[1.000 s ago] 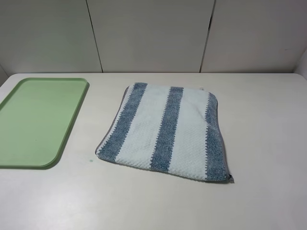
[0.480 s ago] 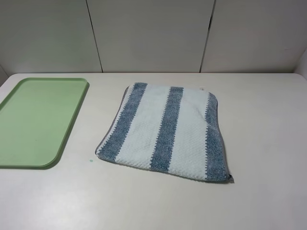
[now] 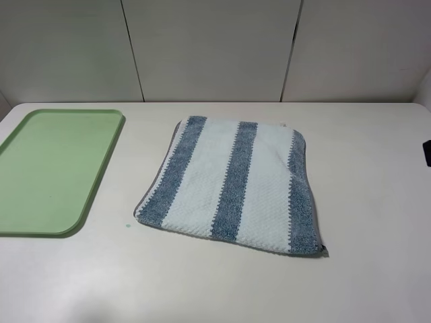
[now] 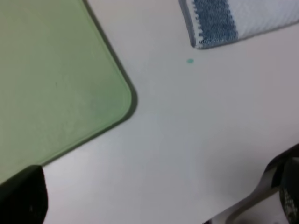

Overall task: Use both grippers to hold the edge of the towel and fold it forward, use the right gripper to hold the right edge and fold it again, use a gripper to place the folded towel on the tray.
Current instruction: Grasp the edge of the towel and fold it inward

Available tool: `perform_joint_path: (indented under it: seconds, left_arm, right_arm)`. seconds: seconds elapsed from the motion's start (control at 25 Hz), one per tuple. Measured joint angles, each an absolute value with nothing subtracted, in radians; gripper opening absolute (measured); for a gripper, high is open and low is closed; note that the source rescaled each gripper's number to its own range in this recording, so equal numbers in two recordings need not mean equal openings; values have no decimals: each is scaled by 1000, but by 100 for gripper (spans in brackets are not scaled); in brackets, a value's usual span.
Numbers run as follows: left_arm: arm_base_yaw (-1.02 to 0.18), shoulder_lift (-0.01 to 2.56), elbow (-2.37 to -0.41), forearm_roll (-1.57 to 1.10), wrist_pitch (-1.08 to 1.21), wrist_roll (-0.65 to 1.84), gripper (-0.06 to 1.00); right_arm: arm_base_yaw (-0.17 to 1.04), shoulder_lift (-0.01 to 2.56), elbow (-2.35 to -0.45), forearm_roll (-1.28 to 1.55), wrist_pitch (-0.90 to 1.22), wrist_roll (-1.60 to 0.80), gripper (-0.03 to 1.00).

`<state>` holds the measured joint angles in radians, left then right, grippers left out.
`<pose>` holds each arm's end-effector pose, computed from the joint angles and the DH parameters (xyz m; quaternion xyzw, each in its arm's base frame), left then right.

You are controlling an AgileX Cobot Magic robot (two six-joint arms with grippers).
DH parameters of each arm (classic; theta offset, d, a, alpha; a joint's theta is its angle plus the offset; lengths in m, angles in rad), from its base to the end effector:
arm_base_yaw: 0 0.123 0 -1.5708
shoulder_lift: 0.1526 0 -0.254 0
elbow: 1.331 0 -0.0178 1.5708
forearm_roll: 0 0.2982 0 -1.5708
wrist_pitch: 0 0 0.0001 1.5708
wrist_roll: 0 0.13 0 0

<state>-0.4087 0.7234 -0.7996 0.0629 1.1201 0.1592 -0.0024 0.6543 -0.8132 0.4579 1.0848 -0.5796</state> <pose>0.1897 -0.0741 0.2781 0.2712 0.9133 -0.0067 0.3036 0.1932 0.0504 0.3111 -0.2328 0.8795 0.1158 0.3986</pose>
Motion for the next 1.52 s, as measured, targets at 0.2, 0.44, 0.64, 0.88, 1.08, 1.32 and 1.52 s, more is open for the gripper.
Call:
perform_joint_path:
  seconds: [0.2,0.44,0.64,0.88,1.08,1.32,1.52]
  left_arm:
    - [-562,857,-814,171,1136,164,100]
    - [-616,964,-814,226,1139,164,100]
    - [-616,980,-817,238,1129,184,100]
    - [-616,980,-817,254,1043,322,100]
    - [-617,980,-817,292,945,418,100]
    - [-617,1072,-817,307,877,431,99]
    - [-617,1227,-817,324,797,431,99]
  right_arm:
    - [80,775,-847,478,1084,-685,100]
    - [144,922,-847,443,1067,-759,100]
    - [146,1018,-847,404,1055,-883,100]
    - [146,1124,-847,393,1051,-1041,100]
    - [146,1173,-847,392,1025,-1085,100]
    - [146,1183,-847,381,984,-1126,100]
    - [146,1183,-847,365,964,-1130,100]
